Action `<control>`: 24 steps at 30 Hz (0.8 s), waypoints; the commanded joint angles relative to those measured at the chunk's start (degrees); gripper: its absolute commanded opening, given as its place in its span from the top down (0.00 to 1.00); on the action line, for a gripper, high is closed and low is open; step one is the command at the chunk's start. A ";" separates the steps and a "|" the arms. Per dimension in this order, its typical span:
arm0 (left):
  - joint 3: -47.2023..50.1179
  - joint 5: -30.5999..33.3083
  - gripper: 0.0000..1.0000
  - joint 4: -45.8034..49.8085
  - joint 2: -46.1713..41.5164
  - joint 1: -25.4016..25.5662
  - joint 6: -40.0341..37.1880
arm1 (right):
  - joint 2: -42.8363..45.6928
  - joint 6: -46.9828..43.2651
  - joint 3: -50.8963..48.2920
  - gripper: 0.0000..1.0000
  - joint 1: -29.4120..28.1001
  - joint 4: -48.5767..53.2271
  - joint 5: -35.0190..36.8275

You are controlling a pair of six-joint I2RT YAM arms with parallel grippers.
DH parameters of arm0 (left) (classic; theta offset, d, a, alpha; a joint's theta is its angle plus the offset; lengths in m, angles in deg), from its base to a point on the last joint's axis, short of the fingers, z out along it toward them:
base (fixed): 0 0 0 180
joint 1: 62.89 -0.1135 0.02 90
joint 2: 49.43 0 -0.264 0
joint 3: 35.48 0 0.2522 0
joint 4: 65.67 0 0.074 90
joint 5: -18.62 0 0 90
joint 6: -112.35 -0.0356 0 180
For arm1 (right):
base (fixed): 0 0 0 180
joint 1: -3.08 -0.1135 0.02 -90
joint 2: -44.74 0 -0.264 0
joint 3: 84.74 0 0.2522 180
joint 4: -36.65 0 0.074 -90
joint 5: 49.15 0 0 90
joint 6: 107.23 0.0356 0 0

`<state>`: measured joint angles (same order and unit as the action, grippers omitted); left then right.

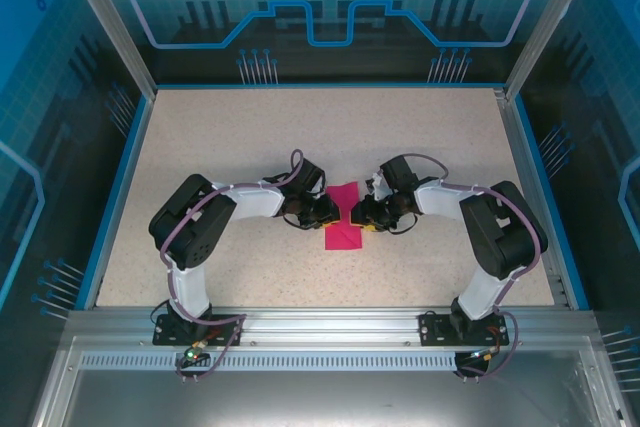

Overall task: Fold a paper plane with a square sheet of paper (pick it up from the middle)
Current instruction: Fold the triangle a second time at the center of the table, then turn over the paper at the center of the table.

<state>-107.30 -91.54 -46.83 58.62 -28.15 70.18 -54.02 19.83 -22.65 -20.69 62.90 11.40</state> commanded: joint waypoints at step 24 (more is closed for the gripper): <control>6.78 6.79 0.67 2.19 -21.89 -1.19 1.07 | 7.71 -0.30 -0.64 0.90 2.77 5.20 -2.50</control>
<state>-102.19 -86.18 -46.45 39.03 -28.56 71.73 -48.23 19.04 -24.68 -18.64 64.19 8.49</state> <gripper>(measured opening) 0.327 0.103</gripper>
